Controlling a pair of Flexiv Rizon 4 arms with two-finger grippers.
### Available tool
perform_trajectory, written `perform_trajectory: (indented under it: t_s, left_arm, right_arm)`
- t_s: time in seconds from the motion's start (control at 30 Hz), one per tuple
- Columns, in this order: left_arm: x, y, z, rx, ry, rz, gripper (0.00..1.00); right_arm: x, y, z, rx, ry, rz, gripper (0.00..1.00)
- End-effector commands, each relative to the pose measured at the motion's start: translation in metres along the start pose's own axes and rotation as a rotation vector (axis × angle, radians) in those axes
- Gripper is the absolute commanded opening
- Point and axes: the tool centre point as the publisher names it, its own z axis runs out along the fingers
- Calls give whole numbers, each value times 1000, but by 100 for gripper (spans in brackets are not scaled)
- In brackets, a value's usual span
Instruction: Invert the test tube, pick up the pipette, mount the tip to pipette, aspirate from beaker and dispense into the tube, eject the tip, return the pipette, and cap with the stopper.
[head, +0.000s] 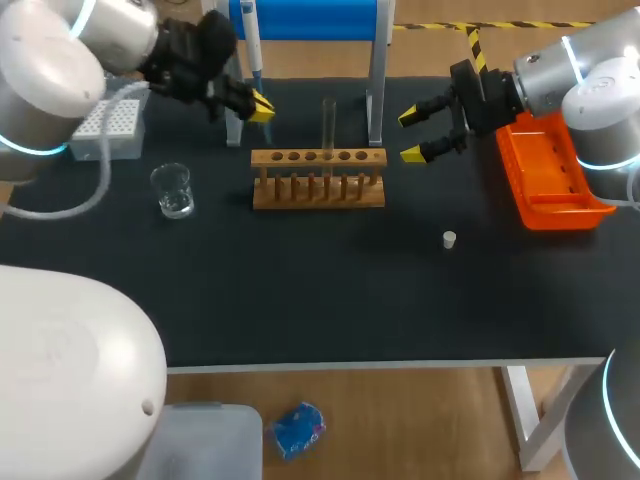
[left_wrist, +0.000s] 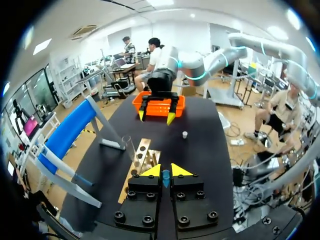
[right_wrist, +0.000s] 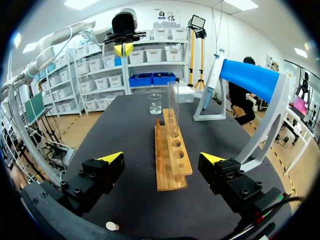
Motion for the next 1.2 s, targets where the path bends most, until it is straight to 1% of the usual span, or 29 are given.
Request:
perform_trajectory:
  t_s: [0.03, 0.5, 0.53, 0.6, 0.63, 0.83, 0.9, 1.0, 1.03, 1.2]
  left_arm:
    - [0, 2, 20, 30, -17, -2, 0]
    - [0, 2, 20, 30, -17, -2, 0]
    - [3, -5, 27, 13, 0, 6, 0]
    - [7, -14, 43, -56, 32, 20, 0]
    - [10, -18, 50, -72, 49, 30, 0]
    - [17, -36, 77, -99, 96, 47, 0]
    - [17, -38, 82, -124, 101, 51, 0]
    - [15, -36, 88, -123, 100, 36, 0]
    - [14, -34, 88, -108, 95, 26, 0]
    - [12, -29, 86, -94, 63, -3, 0]
  right_arm:
    - [0, 0, 0, 0, 0, -1, 100]
    - [0, 0, 0, 0, 0, -1, 100]
    - [0, 0, 0, 0, 0, -1, 100]
    - [0, 0, 0, 0, 0, -1, 100]
    - [0, 0, 0, 0, 0, -1, 100]
    - [0, 0, 0, 0, 0, -1, 100]
    - [0, 0, 0, 0, 0, -1, 100]
    - [0, 0, 0, 0, 0, -1, 100]
    - [0, 0, 0, 0, 0, -1, 100]
    - [0, 0, 0, 0, 0, -1, 100]
